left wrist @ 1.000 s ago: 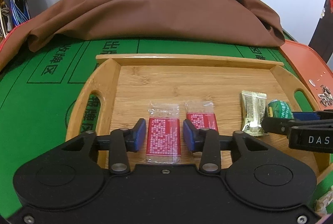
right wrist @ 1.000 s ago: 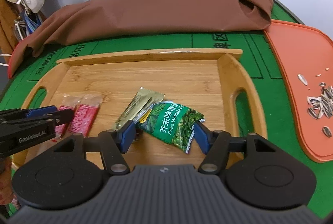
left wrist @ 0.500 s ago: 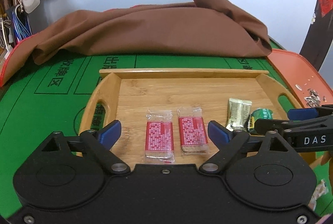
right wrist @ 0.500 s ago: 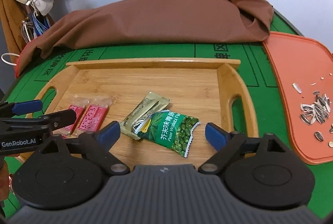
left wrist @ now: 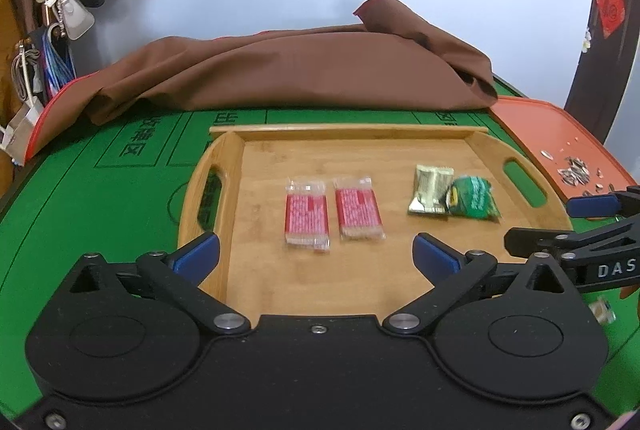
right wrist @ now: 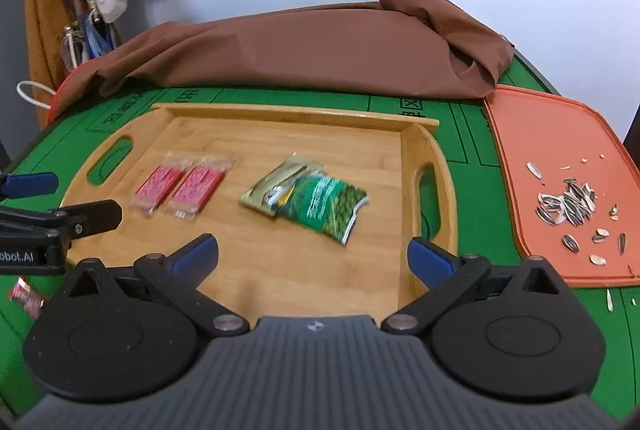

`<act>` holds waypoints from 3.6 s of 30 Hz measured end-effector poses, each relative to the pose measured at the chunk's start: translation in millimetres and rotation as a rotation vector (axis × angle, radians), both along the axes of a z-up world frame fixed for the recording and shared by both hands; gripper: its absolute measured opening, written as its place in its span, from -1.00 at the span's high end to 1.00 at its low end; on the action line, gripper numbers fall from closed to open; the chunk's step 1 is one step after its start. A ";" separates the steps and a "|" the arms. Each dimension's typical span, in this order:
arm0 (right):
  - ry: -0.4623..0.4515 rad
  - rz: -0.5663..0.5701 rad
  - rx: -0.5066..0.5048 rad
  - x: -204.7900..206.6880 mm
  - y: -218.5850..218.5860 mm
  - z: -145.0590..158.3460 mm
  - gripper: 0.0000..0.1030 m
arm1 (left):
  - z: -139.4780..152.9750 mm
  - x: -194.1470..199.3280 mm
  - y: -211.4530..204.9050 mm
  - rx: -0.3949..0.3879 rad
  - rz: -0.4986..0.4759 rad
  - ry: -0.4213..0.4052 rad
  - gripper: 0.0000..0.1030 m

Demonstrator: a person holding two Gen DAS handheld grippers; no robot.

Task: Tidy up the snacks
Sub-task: 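Move both open tools back toward the snack pile, then grasp the clear wrapped biscuit with the right tool while the left tool grasps the brown nut bar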

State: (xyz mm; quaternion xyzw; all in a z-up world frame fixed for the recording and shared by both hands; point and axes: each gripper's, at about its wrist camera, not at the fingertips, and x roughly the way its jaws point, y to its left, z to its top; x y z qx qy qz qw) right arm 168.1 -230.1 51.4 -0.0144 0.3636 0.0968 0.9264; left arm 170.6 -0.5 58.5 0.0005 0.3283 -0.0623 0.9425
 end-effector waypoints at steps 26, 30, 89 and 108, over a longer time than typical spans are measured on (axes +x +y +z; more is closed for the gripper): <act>0.004 -0.066 0.018 -76.0 -34.8 -16.0 -1.00 | -25.9 -85.0 7.1 0.025 0.037 -0.048 -0.99; -0.009 -0.082 -0.003 -81.7 -38.9 -16.2 -1.00 | -25.2 -92.9 11.0 0.026 0.047 -0.059 -0.99; 0.004 -0.148 -0.065 -97.1 -42.9 -51.3 -0.81 | -52.3 -87.9 31.6 -0.160 0.122 0.052 -0.38; -0.022 -0.134 -0.059 -100.4 -31.9 -50.6 -0.36 | -55.6 -97.8 6.4 -0.031 0.068 0.024 -0.15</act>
